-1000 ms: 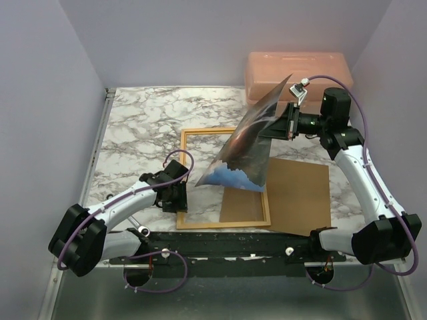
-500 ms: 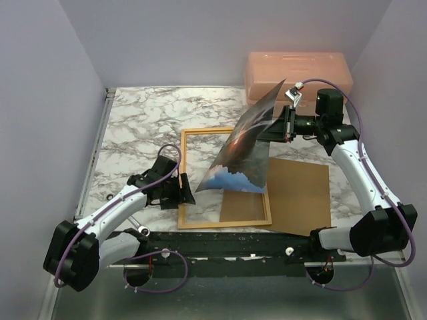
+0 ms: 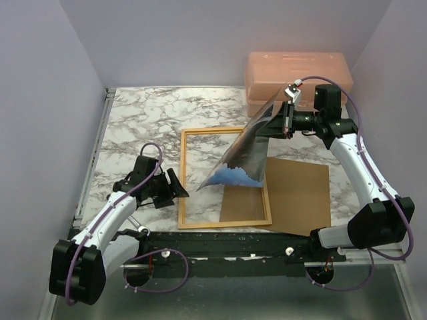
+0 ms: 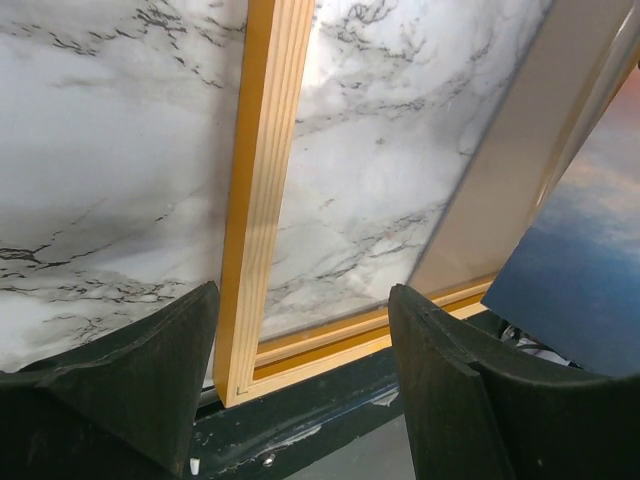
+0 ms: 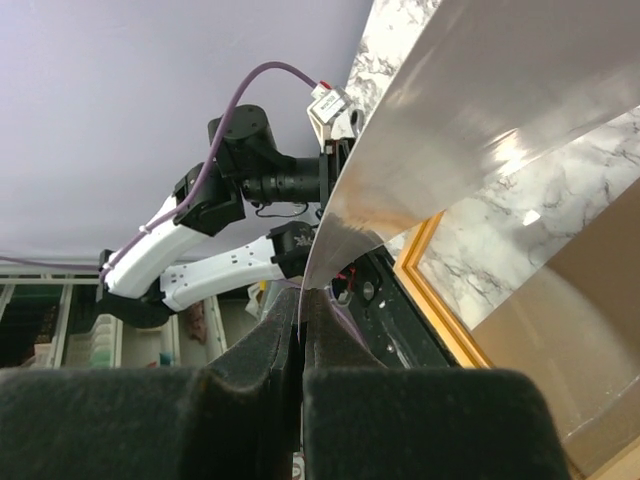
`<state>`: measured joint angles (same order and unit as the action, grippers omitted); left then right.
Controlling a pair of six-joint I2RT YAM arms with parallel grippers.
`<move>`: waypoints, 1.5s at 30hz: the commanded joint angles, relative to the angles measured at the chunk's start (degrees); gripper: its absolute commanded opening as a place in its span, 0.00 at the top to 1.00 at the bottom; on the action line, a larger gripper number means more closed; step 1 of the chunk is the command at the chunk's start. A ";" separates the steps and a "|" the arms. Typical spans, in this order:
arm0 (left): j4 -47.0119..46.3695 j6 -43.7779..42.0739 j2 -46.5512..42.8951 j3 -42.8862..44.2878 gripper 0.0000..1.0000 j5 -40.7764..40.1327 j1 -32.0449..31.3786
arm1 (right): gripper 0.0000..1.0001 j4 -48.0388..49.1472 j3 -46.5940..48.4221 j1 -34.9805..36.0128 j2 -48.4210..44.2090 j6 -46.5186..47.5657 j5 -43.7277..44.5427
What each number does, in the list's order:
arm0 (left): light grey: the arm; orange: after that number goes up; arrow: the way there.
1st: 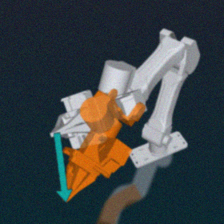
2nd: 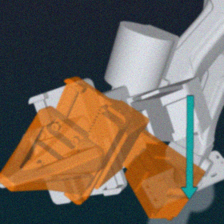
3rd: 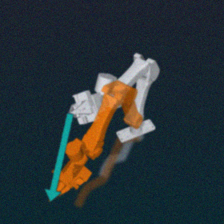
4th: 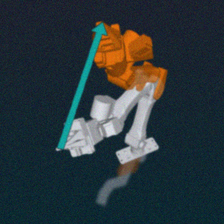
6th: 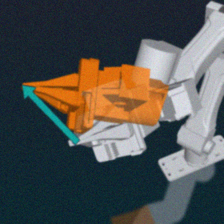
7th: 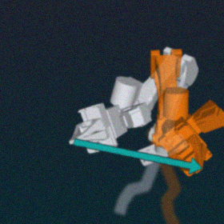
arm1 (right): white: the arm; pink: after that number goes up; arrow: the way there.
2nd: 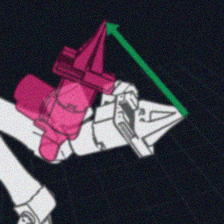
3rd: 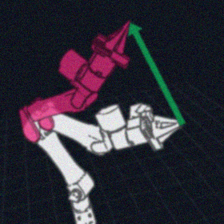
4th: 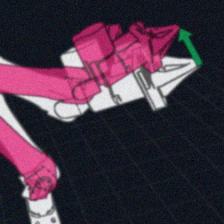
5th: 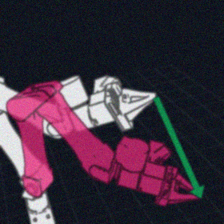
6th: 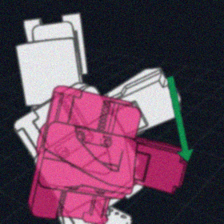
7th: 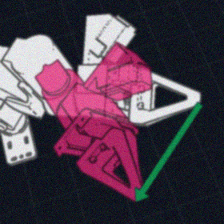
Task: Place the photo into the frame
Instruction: Move the photo frame to the center of the board, then turn over the photo from the photo frame.
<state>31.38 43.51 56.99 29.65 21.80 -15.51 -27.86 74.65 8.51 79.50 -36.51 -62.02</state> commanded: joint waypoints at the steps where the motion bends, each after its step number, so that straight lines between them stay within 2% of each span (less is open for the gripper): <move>1: 0.18 -1.58 -2.57 -0.29 0.30 3.69 2.83 | 0.99 5.75 2.00 0.75 0.20 -5.20 -3.25; 12: 0.14 -2.29 -2.11 0.05 0.30 4.57 4.69 | 0.99 14.20 9.13 8.31 1.37 -12.85 -7.40; 15: 0.15 -2.37 -1.41 0.06 0.30 4.72 4.70 | 0.99 16.66 7.90 8.68 0.45 -12.41 -9.06; 18: 0.24 -2.52 -1.00 0.14 0.30 5.11 4.70 | 0.99 14.15 4.47 8.71 0.46 -8.34 -8.63; 21: 0.26 -2.52 -1.11 0.15 0.30 5.15 4.70 | 0.99 5.29 1.86 8.71 2.08 -0.67 -4.26; 25: 0.18 -2.57 -1.01 0.02 0.30 5.01 4.69 | 0.99 -9.46 0.88 8.71 7.01 13.82 7.70; 29: 0.26 -2.82 -0.20 0.21 0.30 4.74 4.78 | 0.99 -16.71 -0.52 8.54 13.56 19.68 18.37; 36: 0.18 -2.81 -0.21 0.15 0.30 4.39 4.71 | 0.99 -16.00 -1.91 8.53 14.83 18.25 27.73; 45: 0.70 -3.16 0.80 0.79 0.30 2.05 4.70 | 0.99 -17.29 0.26 8.54 14.98 19.11 34.59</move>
<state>31.48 41.39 57.32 29.65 25.32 -11.20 -43.57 72.38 17.17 95.61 -18.98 -32.69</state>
